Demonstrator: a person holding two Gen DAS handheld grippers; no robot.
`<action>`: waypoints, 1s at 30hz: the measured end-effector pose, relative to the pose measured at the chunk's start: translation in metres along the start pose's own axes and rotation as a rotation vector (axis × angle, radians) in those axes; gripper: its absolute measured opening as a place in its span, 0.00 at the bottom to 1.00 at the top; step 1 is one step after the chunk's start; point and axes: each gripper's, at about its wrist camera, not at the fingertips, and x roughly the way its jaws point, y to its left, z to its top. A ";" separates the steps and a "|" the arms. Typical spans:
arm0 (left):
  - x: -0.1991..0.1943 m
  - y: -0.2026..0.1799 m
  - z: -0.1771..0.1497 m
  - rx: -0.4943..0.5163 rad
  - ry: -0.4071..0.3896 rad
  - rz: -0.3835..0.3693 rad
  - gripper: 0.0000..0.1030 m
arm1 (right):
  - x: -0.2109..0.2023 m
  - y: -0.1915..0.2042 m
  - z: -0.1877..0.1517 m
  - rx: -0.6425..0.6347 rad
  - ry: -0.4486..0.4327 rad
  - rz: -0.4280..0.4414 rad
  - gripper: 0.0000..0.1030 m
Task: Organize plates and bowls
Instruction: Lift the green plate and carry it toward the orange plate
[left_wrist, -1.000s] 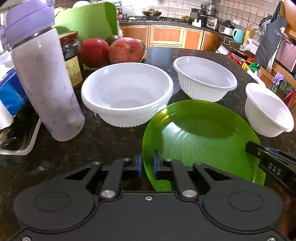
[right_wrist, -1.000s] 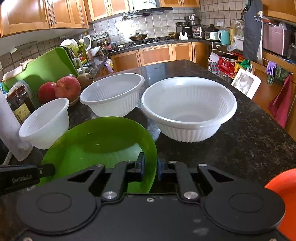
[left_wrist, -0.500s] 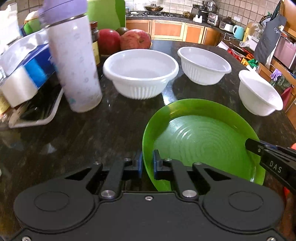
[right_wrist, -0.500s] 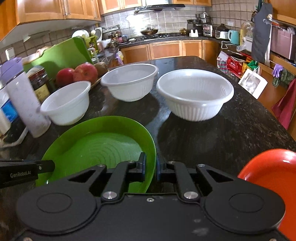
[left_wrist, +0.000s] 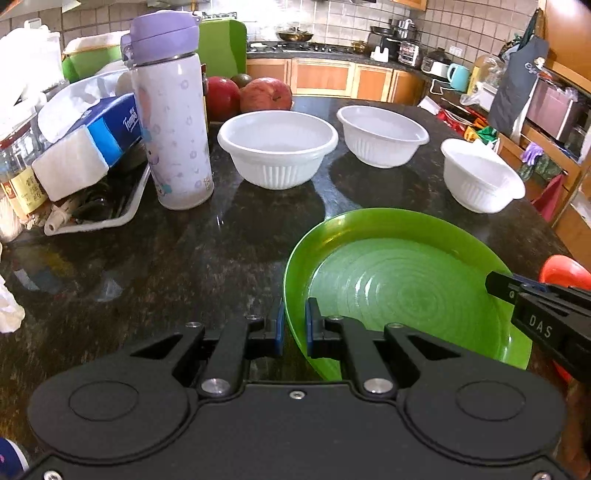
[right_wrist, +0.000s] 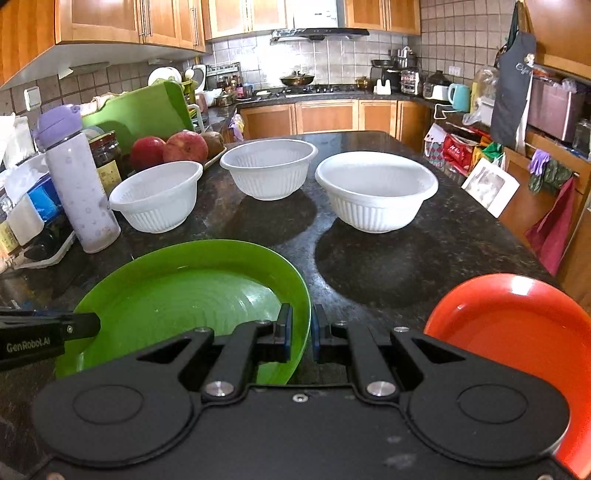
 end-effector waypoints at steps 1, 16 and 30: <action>-0.002 0.000 -0.002 0.000 0.002 -0.007 0.14 | -0.003 0.001 -0.002 0.001 -0.002 -0.005 0.12; -0.031 0.003 -0.028 0.047 -0.033 -0.064 0.14 | -0.046 0.014 -0.032 0.007 -0.063 -0.060 0.12; -0.046 -0.062 -0.017 0.122 -0.119 -0.099 0.14 | -0.078 -0.044 -0.033 0.057 -0.159 -0.120 0.12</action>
